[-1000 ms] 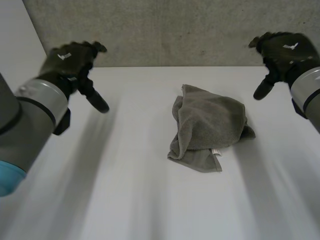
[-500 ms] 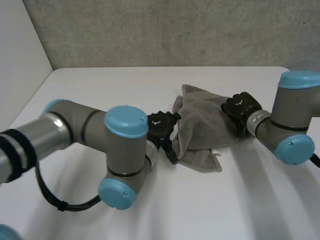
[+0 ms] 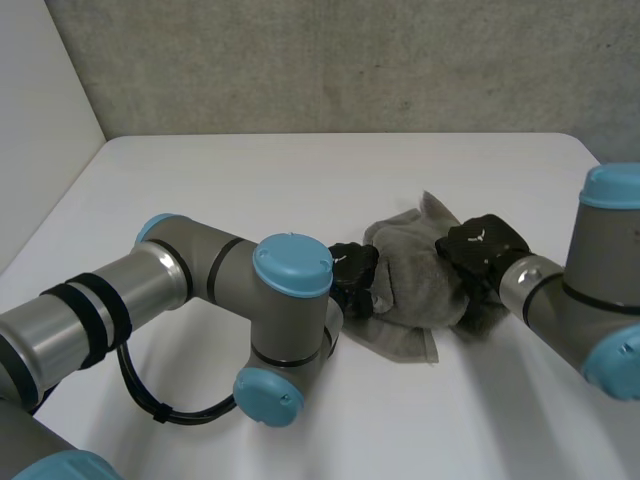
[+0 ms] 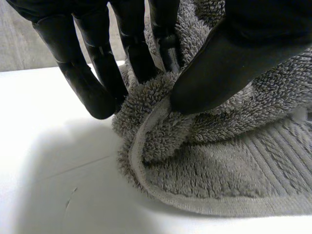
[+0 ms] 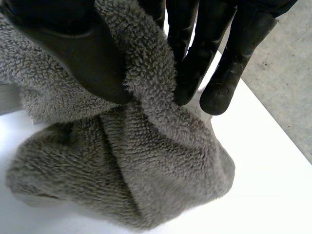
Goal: Fold the towel.
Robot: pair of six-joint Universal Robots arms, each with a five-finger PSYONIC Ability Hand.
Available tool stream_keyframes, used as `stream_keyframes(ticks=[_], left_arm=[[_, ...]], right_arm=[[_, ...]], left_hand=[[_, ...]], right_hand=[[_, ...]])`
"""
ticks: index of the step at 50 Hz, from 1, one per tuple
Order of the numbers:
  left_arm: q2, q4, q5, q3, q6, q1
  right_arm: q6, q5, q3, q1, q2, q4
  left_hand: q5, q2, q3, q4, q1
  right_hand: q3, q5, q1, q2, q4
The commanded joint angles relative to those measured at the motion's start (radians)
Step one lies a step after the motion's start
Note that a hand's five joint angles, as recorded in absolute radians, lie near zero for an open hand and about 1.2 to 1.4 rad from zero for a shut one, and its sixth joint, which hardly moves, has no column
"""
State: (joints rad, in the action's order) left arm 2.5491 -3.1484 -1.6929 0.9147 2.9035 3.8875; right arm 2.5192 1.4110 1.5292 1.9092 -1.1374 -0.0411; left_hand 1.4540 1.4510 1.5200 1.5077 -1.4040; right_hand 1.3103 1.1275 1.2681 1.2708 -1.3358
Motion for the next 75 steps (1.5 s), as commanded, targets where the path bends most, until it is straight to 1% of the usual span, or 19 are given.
stream_keyframes(ticks=[1, 5, 11, 12, 13, 15, 16, 17, 21, 23, 29, 31, 33, 34, 36, 42, 52, 63, 75], left_arm=[[-0.093, 0.067, -0.03, 0.079, 0.002, 0.018], [-0.263, 0.099, -0.06, 0.229, 0.014, 0.087], [-0.504, 0.099, -0.047, 0.456, 0.019, 0.203], [-0.504, 0.099, -0.047, 0.457, 0.019, 0.204], [-0.547, 0.099, -0.038, 0.505, 0.02, 0.225], [-0.584, 0.097, -0.021, 0.55, 0.028, 0.245], [-0.616, 0.096, 0.001, 0.587, 0.043, 0.262], [-0.642, 0.094, 0.024, 0.624, 0.062, 0.273], [-0.678, 0.09, 0.059, 0.68, 0.104, 0.292], [-0.687, 0.08, 0.065, 0.704, 0.125, 0.302], [-0.699, 0.041, 0.067, 0.777, 0.166, 0.306], [-0.699, 0.033, 0.068, 0.793, 0.168, 0.306], [-0.701, 0.024, 0.068, 0.822, 0.169, 0.306], [-0.701, 0.024, 0.068, 0.822, 0.169, 0.306], [-0.701, 0.021, 0.068, 0.831, 0.169, 0.306], [-0.719, 0.019, 0.068, 0.866, 0.169, 0.305], [-0.764, -0.044, 0.068, 0.917, 0.171, 0.3], [-0.753, -0.073, 0.07, 0.925, 0.172, 0.296], [-0.747, -0.107, 0.071, 0.925, 0.172, 0.296]], right_arm=[[0.036, 0.005, 0.144, 0.025, -0.158, 0.021], [0.099, -0.003, 0.193, 0.064, -0.219, 0.02], [0.226, -0.003, 0.29, 0.221, -0.265, 0.015], [0.254, 0.002, 0.298, 0.27, -0.262, 0.013], [0.254, 0.002, 0.298, 0.271, -0.262, 0.013], [0.283, 0.006, 0.286, 0.33, -0.263, -0.003], [0.283, 0.006, 0.286, 0.33, -0.263, -0.003], [0.282, 0.011, 0.27, 0.34, -0.271, -0.017], [0.285, 0.012, 0.198, 0.32, -0.303, -0.04], [0.279, 0.008, 0.122, 0.24, -0.32, -0.069], [0.276, -0.023, -0.003, 0.145, -0.292, -0.129], [0.268, -0.069, -0.11, 0.13, -0.163, -0.19], [0.253, -0.081, -0.166, 0.131, -0.097, -0.224], [0.253, -0.081, -0.167, 0.131, -0.096, -0.224], [0.212, -0.075, -0.285, 0.133, 0.022, -0.291], [0.112, -0.044, -0.467, 0.146, 0.201, -0.358], [0.095, -0.043, -0.579, 0.146, 0.365, -0.361], [0.09, -0.038, -0.69, 0.169, 0.485, -0.359], [0.09, -0.043, -0.708, 0.18, 0.505, -0.356]], left_hand=[[-0.232, -0.055, -0.124, -0.111, 0.008], [-0.232, -0.055, -0.124, -0.111, 0.008], [-0.232, -0.055, -0.124, -0.111, 0.008], [-0.232, -0.055, -0.124, -0.111, 0.008], [-0.232, -0.055, -0.124, -0.111, 0.008], [-0.232, -0.055, -0.124, -0.111, 0.008], [-0.232, -0.055, -0.124, -0.111, 0.008], [-0.232, -0.055, -0.124, -0.111, 0.008], [-0.232, -0.055, -0.124, -0.111, 0.008], [-0.232, -0.055, -0.124, -0.111, 0.008], [-0.232, -0.055, -0.124, -0.111, 0.008], [-0.232, -0.055, -0.124, -0.111, 0.008], [-0.232, -0.055, -0.124, -0.111, 0.008], [-0.232, -0.055, -0.124, -0.111, 0.008], [-0.232, -0.055, -0.124, -0.111, 0.008], [-0.232, -0.055, -0.124, -0.111, 0.008], [-0.252, -0.075, -0.144, -0.132, 0.028], [-0.232, -0.055, -0.124, -0.111, 0.008], [-0.232, -0.055, -0.124, -0.111, 0.008]], right_hand=[[0.086, 0.094, 0.128, 0.125, -0.06], [0.086, 0.094, 0.128, 0.125, -0.06], [0.086, 0.094, 0.128, 0.125, -0.06], [-0.035, -0.027, 0.007, 0.004, 0.061], [-0.036, -0.028, 0.006, 0.003, 0.062], [-0.819, -0.811, -0.777, -0.779, 0.844], [-0.823, -0.815, -0.781, -0.784, 0.849], [-0.995, -0.986, -0.952, -0.955, 1.02], [-1.035, -1.026, -0.992, -0.995, 1.06], [-1.081, -1.073, -1.039, -1.042, 1.107], [-1.07, -1.061, -1.028, -1.03, 1.095], [-1.049, -1.041, -1.007, -1.01, 1.075], [-1.038, -1.029, -0.995, -0.998, 1.063], [-1.037, -1.029, -0.995, -0.998, 1.063], [-0.982, -0.974, -0.94, -0.943, 1.007], [-0.841, -0.833, -0.799, -0.802, 0.867], [-0.814, -0.806, -0.772, -0.775, 0.84], [-0.838, -0.83, -0.796, -0.798, 0.863], [-0.82, -0.812, -0.778, -0.781, 0.846]])
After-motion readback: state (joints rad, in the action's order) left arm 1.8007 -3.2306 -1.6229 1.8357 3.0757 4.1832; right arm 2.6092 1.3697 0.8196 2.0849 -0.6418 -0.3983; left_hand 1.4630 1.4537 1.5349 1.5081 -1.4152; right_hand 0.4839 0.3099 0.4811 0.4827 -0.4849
